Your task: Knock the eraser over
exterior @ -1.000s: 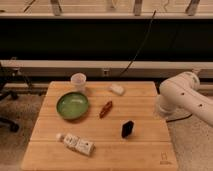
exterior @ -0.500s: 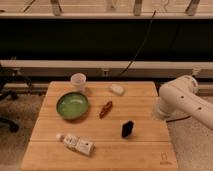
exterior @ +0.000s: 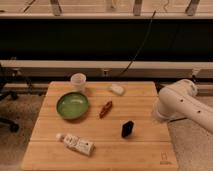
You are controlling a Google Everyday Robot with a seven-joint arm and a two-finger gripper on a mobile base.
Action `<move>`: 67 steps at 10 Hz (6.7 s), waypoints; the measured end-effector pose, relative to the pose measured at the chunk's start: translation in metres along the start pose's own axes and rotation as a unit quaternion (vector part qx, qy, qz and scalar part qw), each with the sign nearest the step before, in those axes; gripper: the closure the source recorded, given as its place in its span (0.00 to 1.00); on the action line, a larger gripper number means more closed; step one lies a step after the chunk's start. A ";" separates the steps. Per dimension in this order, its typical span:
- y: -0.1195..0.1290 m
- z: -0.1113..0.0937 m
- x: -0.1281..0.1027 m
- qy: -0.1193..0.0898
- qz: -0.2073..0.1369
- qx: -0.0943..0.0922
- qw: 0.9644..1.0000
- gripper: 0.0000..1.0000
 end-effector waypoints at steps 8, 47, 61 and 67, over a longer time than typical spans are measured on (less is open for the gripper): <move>0.005 0.014 -0.013 -0.007 -0.005 -0.003 1.000 1.00; 0.002 0.046 -0.105 -0.005 -0.087 -0.036 0.996 1.00; 0.002 0.047 -0.129 -0.004 -0.108 -0.052 0.993 1.00; 0.002 0.050 -0.134 -0.007 -0.114 -0.056 0.992 1.00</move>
